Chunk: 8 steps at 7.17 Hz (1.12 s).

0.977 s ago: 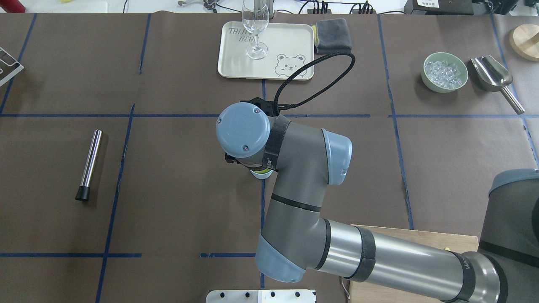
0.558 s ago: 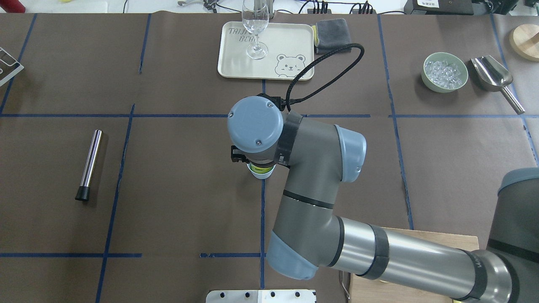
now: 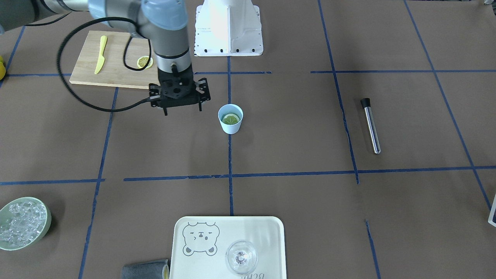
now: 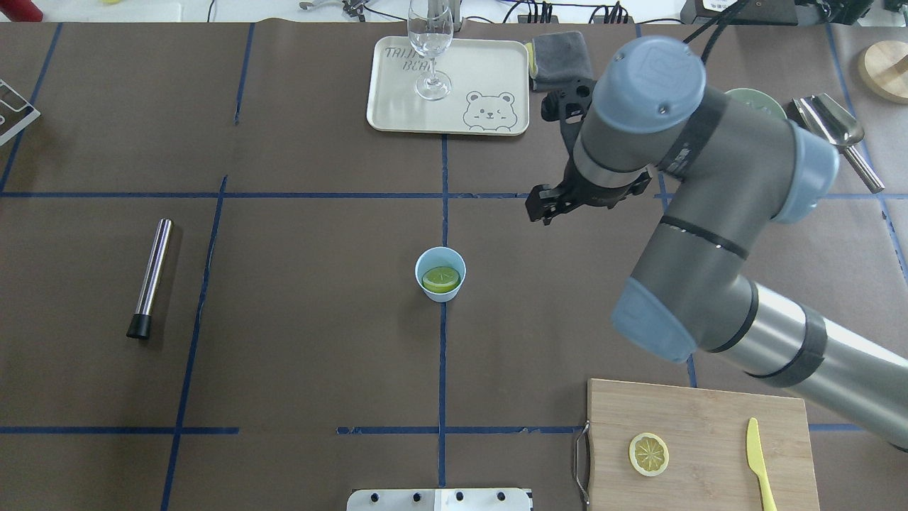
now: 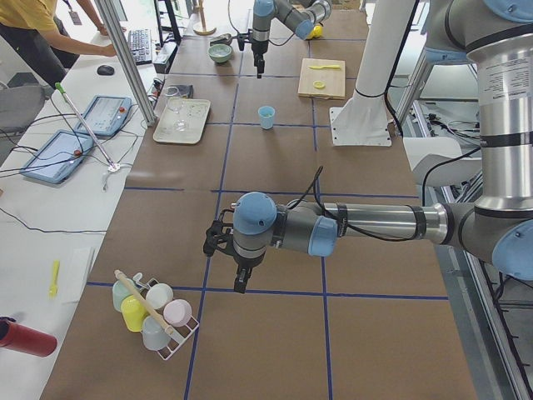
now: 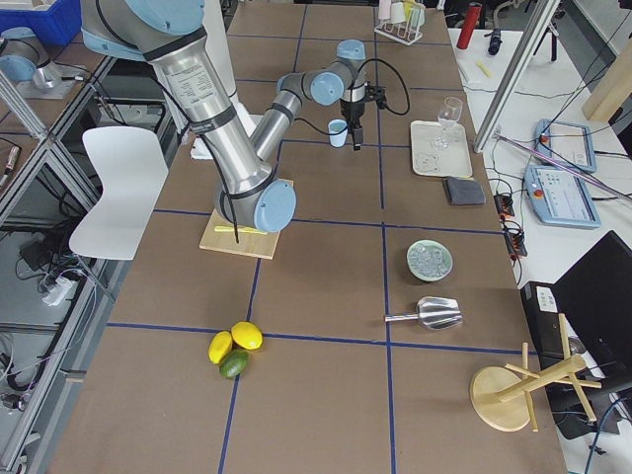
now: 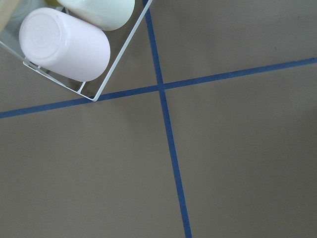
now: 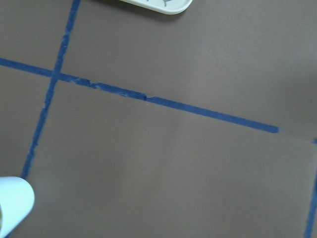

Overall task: Squeeze lemon into cup
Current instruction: 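Open the right gripper to drop the slice into the cup, withdraw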

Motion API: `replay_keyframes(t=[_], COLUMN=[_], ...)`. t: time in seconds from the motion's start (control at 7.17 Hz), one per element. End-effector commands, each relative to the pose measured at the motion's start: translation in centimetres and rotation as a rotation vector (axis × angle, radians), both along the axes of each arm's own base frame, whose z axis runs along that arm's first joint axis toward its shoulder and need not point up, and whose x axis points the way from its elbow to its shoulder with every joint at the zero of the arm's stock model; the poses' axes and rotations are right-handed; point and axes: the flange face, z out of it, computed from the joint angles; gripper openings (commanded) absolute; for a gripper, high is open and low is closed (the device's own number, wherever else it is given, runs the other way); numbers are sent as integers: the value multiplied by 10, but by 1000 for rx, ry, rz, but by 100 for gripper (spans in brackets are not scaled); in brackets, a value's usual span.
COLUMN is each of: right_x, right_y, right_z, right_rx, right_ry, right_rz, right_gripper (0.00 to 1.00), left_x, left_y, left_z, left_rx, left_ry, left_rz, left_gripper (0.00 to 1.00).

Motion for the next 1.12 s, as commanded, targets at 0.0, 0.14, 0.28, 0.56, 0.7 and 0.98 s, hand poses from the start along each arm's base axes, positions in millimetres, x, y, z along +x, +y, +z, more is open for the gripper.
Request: replay_keyframes(t=[0.0,0.14,0.28,0.56,0.7,0.98], right_x=[100,164,206,299,355,432], right_y=[-46,-56,-38,-3,4,42], right_z=[66,114,178,288,314,349], right_rx=[57,14,-9,-148,-103,-140], right_ry=[41,26,91,191,202,87], right_rz=[-106,-122,-151,-88,-108,-60], right_gripper=[100,100,100,100,100,100], left_x=[1,1,1,2,2,17], left_y=[-6,-6,-6,-7,-7,-30], left_z=[-9,-13,-12,-13,-14,-62], left_rx=[64,87,85,79,82,199], left_ry=[2,-1,-1,2,1,-10], left_rz=[-4,6,5,0,0,26], left_gripper=[100,100,100,100,100,100])
